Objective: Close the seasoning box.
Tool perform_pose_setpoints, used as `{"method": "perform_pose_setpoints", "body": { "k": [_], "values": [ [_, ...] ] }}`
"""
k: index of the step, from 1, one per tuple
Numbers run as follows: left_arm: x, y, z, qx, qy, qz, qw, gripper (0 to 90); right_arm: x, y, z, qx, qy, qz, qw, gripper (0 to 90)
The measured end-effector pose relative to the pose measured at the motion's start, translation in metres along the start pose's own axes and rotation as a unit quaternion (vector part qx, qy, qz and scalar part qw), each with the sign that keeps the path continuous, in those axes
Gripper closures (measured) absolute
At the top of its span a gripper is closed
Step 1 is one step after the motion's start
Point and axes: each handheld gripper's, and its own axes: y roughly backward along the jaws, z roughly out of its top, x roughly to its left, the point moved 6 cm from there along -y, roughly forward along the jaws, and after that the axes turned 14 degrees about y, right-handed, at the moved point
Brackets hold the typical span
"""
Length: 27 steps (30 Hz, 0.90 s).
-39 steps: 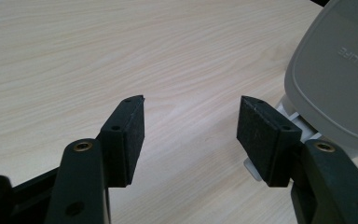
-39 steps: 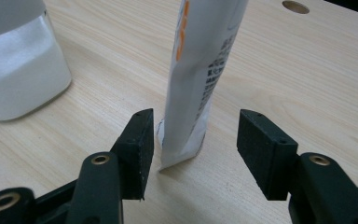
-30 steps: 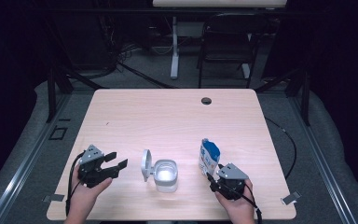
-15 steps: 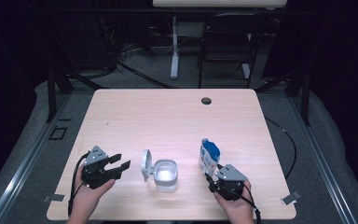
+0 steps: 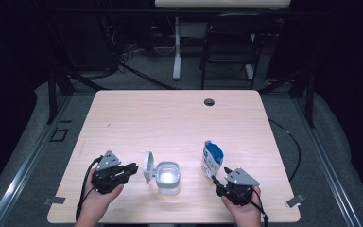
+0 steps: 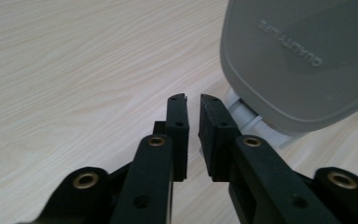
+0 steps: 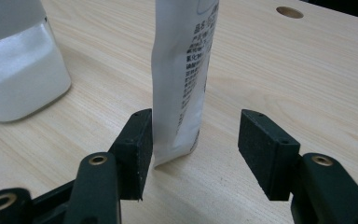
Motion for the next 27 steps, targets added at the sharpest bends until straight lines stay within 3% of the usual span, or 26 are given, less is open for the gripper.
{"method": "perform_pose_setpoints", "body": {
  "k": [5,20,24,27],
  "values": [
    [-0.009,0.001,0.002,-0.001,-0.008,-0.013,0.9999,90.0,0.000,0.001,-0.001,-0.004,-0.003,0.001,1.0000,45.0],
    [-0.032,-0.008,0.005,-0.004,-0.033,-0.038,0.9987,90.0,0.008,0.000,-0.004,-0.006,0.001,0.008,0.9999,45.0],
    [-0.037,-0.011,0.006,-0.006,-0.036,-0.041,0.9985,90.0,0.009,0.000,-0.004,-0.007,0.000,0.008,0.9999,45.0],
    [-0.038,-0.009,0.008,-0.011,-0.029,-0.054,0.9981,90.0,0.009,0.000,-0.005,-0.008,-0.001,0.009,0.9999,44.9]
  ]
}}
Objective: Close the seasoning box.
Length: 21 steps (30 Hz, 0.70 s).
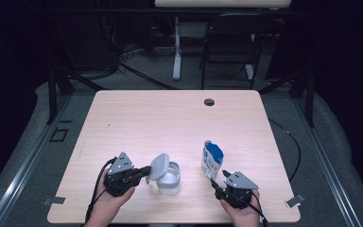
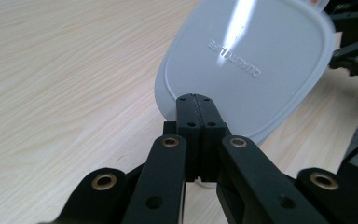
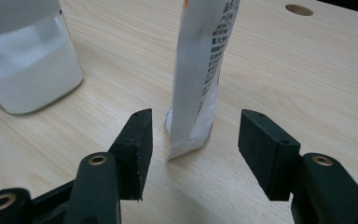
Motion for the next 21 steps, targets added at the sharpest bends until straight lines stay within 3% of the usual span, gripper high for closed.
{"method": "perform_pose_setpoints", "body": {
  "k": [12,17,21],
  "values": [
    [-0.001,0.007,0.003,-0.009,-0.004,0.004,0.9999,90.0,0.001,0.001,0.000,0.002,0.001,0.001,1.0000,44.9],
    [0.008,0.013,0.004,-0.017,0.005,0.011,0.9998,90.0,0.001,0.003,0.000,-0.001,-0.001,0.000,1.0000,44.8],
    [0.023,0.016,0.001,-0.019,0.022,0.022,0.9993,90.0,0.001,0.004,0.000,0.001,0.001,0.002,1.0000,44.9]
  ]
}}
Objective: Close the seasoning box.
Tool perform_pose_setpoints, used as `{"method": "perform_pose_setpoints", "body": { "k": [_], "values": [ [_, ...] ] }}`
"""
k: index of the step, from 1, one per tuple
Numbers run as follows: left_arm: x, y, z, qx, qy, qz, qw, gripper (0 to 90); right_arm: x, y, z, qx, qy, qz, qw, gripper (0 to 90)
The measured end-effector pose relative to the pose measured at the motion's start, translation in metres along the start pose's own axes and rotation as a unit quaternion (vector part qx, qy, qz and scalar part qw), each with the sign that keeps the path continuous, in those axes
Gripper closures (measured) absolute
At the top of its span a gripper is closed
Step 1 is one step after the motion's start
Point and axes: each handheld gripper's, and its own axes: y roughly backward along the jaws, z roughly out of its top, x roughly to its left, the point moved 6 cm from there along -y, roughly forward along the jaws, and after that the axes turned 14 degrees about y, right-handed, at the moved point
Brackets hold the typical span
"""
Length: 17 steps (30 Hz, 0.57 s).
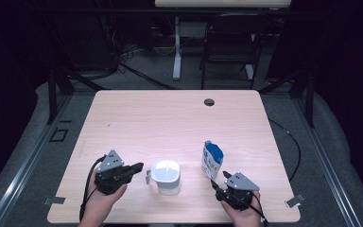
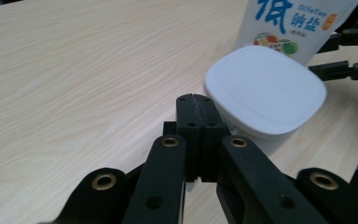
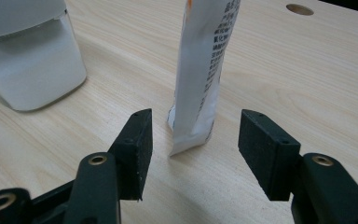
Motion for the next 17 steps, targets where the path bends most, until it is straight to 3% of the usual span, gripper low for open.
{"method": "perform_pose_setpoints", "body": {
  "k": [11,17],
  "values": [
    [0.033,0.005,-0.007,-0.007,0.044,0.026,0.9987,87.1,-0.001,0.002,-0.001,-0.001,0.000,0.000,1.0000,44.8],
    [0.047,0.006,-0.005,-0.027,0.071,0.041,0.9963,63.5,0.000,0.006,-0.003,-0.002,-0.004,-0.004,1.0000,44.3]
  ]
}}
